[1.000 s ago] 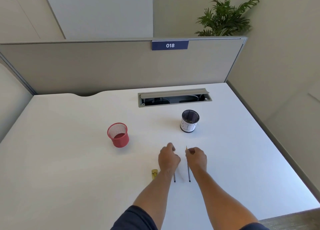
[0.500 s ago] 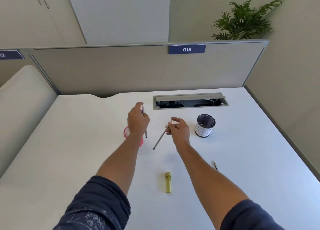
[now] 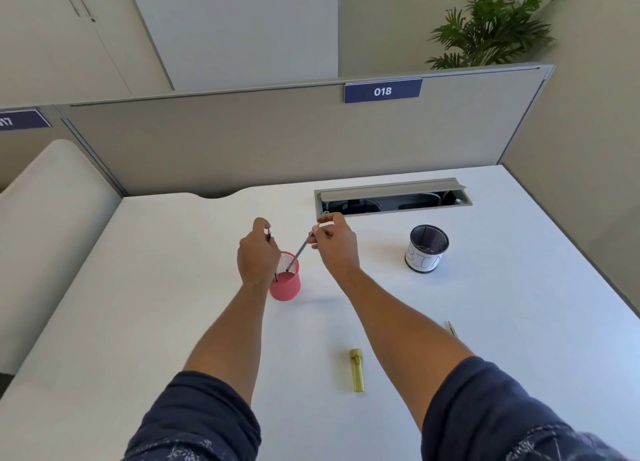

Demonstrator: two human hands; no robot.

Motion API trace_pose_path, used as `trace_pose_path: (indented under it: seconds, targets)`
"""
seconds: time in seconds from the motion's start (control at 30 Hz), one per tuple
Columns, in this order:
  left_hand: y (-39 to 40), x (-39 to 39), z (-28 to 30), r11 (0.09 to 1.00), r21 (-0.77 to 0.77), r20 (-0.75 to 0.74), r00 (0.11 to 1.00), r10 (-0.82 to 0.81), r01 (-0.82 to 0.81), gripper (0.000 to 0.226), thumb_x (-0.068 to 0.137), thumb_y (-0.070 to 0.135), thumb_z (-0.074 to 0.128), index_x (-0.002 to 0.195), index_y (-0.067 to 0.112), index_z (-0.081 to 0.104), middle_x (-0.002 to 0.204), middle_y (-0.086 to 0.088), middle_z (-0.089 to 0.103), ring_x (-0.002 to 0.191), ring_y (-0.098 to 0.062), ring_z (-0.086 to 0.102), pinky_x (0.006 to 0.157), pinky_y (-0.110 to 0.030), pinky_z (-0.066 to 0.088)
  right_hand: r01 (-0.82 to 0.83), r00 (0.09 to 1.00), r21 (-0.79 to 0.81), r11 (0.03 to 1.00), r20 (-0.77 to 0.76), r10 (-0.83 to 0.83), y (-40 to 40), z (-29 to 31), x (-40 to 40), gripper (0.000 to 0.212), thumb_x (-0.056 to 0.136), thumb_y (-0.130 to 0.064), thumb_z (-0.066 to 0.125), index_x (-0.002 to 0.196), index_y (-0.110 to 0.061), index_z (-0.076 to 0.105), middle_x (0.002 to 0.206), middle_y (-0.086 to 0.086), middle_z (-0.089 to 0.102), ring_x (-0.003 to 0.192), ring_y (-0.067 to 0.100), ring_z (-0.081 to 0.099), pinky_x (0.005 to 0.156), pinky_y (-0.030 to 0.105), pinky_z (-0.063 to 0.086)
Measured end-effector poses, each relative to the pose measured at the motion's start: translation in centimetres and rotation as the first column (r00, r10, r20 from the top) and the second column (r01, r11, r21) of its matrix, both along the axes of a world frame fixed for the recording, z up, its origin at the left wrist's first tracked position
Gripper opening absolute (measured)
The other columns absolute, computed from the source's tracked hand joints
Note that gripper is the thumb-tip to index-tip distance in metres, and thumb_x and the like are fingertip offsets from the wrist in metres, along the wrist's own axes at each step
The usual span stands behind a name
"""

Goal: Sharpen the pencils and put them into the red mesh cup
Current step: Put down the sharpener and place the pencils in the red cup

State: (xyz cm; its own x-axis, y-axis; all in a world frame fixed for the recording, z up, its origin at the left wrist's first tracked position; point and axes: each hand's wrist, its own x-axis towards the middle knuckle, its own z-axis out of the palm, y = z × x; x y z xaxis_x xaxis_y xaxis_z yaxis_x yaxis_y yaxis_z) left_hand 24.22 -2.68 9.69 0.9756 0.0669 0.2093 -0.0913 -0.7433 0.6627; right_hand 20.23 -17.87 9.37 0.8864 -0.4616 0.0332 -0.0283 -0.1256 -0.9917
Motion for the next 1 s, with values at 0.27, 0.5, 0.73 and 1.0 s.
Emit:
trace_pose_path:
  seconds: [0.27,0.5,0.73,1.0]
  targets:
    - [0.7,0.2,-2.2,0.997,-0.057,-0.087,0.995,-0.051,0.046,0.016,0.094,0.002,0.061,0.107,0.009,0.065,0.099,-0.015,0.076,0.090,-0.036,0.070,0.076,-0.039,0.055,-0.103,0.990,-0.152,0.983,-0.116,0.085,2.3,-2.5,0.7,0.011,0.097,-0.009,0.056,0.100,-0.019,0.060,0.082,0.003,0.074,0.075,0.013,0.074,0.077,0.041,0.063]
    - [0.7,1.4,-2.8,0.993,-0.106,-0.115,0.992,-0.056,0.044,0.014,0.095,0.006,0.064,0.107,0.011,0.069,0.100,-0.012,0.078,0.091,-0.031,0.071,0.073,-0.031,0.051,-0.147,0.976,-0.202,0.968,-0.191,0.108,3.3,-3.3,1.6,0.013,0.095,-0.009,0.056,0.100,-0.018,0.065,0.091,0.004,0.072,0.080,0.018,0.071,0.076,0.036,0.061]
    - [1.0,1.5,-3.8,0.990,-0.136,-0.157,0.986,-0.059,0.037,0.029,0.093,0.013,0.064,0.121,0.019,0.069,0.109,-0.006,0.077,0.096,-0.028,0.073,0.081,-0.038,0.058,-0.198,0.953,-0.165,0.966,-0.264,0.150,3.3,-4.1,2.2,0.019,0.095,-0.007,0.056,0.109,-0.014,0.067,0.100,0.006,0.073,0.090,0.021,0.071,0.083,0.034,0.060]
    - [1.5,-0.7,-4.6,0.999,-0.031,-0.037,0.999,-0.031,0.030,0.046,0.085,0.034,0.078,0.124,0.010,0.071,0.126,-0.008,0.072,0.119,-0.032,0.061,0.098,-0.042,0.050,-0.202,0.944,-0.052,0.978,-0.277,0.180,1.5,-4.1,1.4,0.055,0.096,-0.012,0.062,0.148,-0.015,0.047,0.130,0.006,0.066,0.100,0.020,0.070,0.082,0.027,0.055]
